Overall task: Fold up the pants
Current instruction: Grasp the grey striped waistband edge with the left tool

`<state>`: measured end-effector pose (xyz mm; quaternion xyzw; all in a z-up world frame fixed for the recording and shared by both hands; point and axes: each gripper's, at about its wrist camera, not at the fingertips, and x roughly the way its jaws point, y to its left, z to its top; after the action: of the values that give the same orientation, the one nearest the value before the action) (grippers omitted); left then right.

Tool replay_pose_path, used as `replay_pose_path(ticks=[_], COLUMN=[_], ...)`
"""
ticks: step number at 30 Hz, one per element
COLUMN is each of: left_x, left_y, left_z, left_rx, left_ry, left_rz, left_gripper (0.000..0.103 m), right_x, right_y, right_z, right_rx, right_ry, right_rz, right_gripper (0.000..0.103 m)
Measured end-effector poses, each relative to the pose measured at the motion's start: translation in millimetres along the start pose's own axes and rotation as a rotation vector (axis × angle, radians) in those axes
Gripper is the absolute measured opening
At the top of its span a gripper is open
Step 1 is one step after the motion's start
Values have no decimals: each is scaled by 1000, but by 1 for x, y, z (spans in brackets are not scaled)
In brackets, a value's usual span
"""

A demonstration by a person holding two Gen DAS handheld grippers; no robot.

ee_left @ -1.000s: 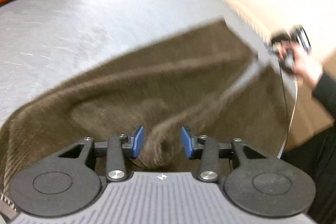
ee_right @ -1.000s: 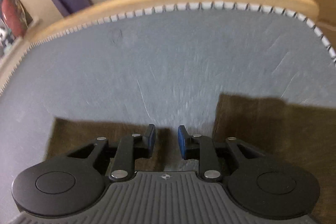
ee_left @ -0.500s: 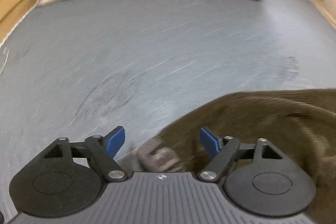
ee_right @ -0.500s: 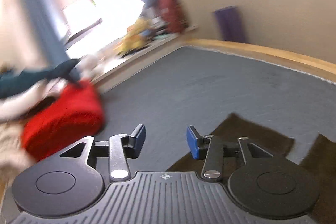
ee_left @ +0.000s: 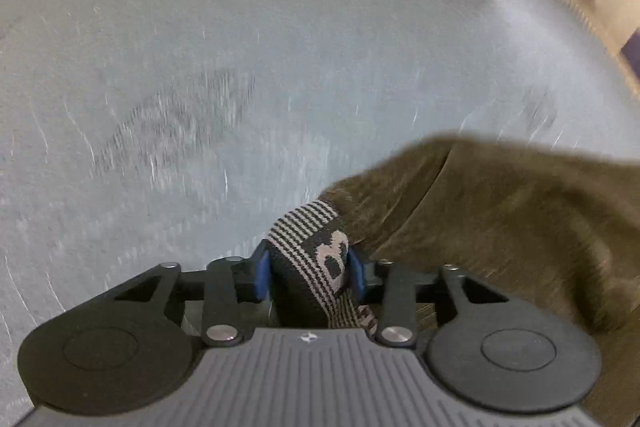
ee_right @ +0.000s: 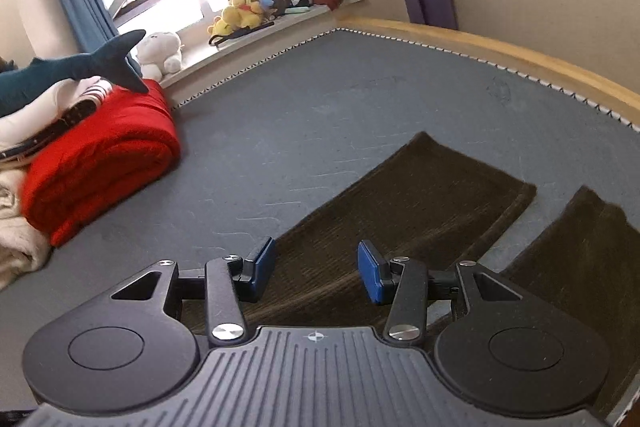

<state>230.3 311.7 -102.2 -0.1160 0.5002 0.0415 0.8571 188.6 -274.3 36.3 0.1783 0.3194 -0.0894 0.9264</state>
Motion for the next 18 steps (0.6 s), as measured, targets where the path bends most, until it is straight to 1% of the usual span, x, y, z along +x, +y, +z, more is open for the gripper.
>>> replay_pose_path(ticks=[2,3,4,5,6,7,8,9,11,12,14,16,18], left_x=[-17,-20,-17,-13,-11,-10,-18,-26,-54,-69,-96,-124,-147], left_y=[7,10,10,8,4,1,-2,-4,-7,-8,-11,-16,-24], left_z=[7,7,4,0,-4,-4,-3,-1,2,2,-2,-18,-45], left_rx=[-30,-49,-49,-28,-4,9,12,7,-18,-32,-55,-34,13], left_ry=[-56,-51,-19,19,47,56,46,34,-9,-18,-23,-29,-33], left_rz=[20,24,39,66,100,128,147,145,146,139,99,74,57], left_gripper=[40,40,42,46,55,61,69,69,70,71,71,71,73], right_x=[-3,-3,-4,-5,-7,-8,-11,-14,-23,-28,-35,-45,-53], right_y=[4,5,5,6,5,5,4,3,-1,-4,-9,-13,-17], right_z=[-1,-2,-3,-4,-6,-6,-7,-8,-11,-13,-16,-19,-23], right_rx=[-48,-72,-90,-102,-112,-125,-138,-152,-158,-153,-145,-147,-154], right_ry=[-24,-27,-25,-23,-21,-19,-17,-19,-27,-24,-20,-28,-36], right_rz=[-14,-15,-16,-17,-18,-20,-25,-29,-19,-6,20,49,70], right_gripper=[48,48,48,48,48,48,48,48,48,48,48,48,48])
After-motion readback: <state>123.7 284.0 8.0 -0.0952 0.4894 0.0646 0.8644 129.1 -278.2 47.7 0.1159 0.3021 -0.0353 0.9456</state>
